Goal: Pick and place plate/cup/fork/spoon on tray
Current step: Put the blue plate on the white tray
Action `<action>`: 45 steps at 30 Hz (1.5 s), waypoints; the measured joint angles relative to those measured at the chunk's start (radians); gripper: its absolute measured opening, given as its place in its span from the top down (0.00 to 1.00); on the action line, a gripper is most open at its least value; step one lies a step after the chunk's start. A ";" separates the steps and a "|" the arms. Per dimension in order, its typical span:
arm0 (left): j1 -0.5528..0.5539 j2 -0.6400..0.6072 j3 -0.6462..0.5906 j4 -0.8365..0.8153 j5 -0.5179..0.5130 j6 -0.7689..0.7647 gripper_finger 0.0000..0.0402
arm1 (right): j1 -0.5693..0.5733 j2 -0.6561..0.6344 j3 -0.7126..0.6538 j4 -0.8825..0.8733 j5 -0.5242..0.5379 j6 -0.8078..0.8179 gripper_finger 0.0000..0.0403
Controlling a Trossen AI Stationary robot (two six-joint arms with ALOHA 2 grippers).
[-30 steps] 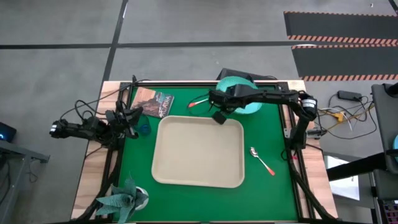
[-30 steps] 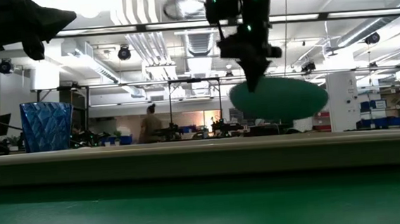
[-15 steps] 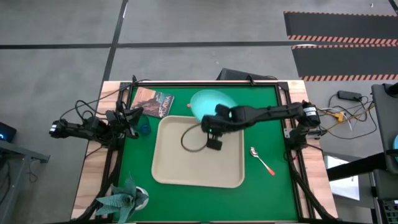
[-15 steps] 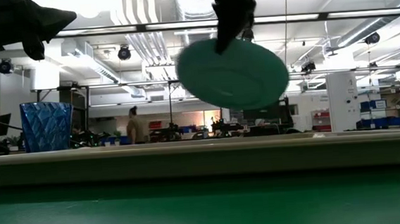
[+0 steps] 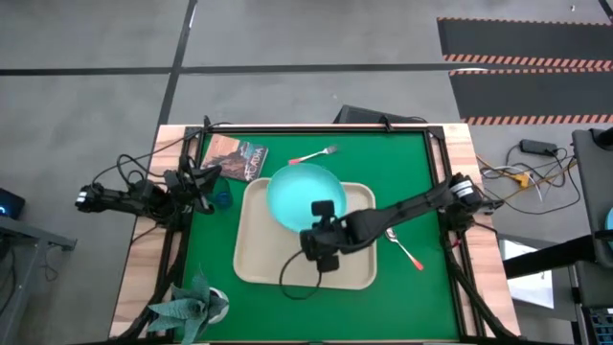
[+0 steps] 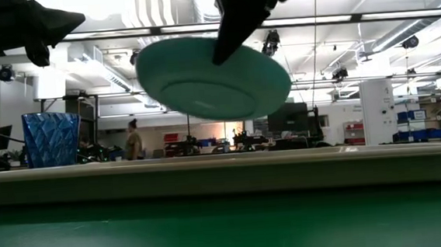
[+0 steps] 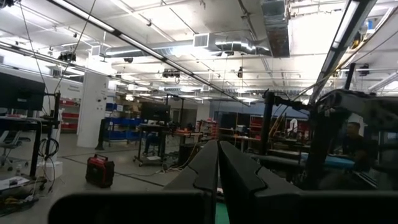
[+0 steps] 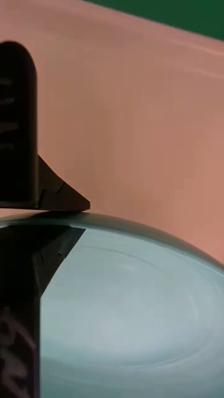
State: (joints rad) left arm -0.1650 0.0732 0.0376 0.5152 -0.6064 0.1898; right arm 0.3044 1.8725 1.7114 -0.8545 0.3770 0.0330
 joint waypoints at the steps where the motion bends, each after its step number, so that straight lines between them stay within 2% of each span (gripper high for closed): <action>1: 0.000 0.001 0.000 0.000 0.000 0.000 1.00 | 0.007 0.014 -0.001 0.015 -0.001 0.000 0.98; 10: 0.000 0.008 -0.003 -0.002 0.000 0.000 1.00 | 0.036 0.113 0.000 0.153 0.018 -0.084 0.98; 18: 0.000 0.008 -0.003 -0.001 0.000 0.000 1.00 | 0.036 0.175 0.016 0.188 0.070 -0.130 0.98; 36: 0.000 0.011 -0.003 0.000 0.000 0.000 1.00 | 0.068 0.287 0.015 0.155 0.065 -0.130 0.98; 45: 0.000 0.012 -0.003 -0.001 0.000 0.000 1.00 | 0.070 0.290 0.015 0.146 0.038 -0.118 0.98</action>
State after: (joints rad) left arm -0.1653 0.0849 0.0341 0.5145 -0.6064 0.1902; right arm 0.3748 2.1628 1.7264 -0.7089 0.4150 -0.0848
